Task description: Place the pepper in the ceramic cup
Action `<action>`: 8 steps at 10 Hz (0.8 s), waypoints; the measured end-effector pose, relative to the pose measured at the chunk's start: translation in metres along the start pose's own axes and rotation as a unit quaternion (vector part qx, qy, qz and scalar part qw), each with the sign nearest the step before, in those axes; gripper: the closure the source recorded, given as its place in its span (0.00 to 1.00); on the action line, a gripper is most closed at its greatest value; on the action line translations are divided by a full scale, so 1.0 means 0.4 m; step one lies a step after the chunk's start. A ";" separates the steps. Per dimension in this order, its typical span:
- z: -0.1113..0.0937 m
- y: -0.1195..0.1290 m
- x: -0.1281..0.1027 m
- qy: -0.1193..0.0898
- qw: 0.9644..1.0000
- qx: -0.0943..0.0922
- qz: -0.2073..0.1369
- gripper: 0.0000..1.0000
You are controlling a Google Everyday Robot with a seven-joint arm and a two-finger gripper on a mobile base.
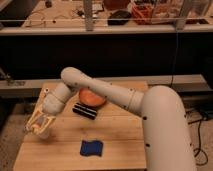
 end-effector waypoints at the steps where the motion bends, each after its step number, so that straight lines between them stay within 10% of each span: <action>1: -0.002 -0.009 0.002 0.003 1.000 0.004 0.002 1.00; 8: 0.013 -0.039 0.047 -0.011 1.000 0.022 0.016 1.00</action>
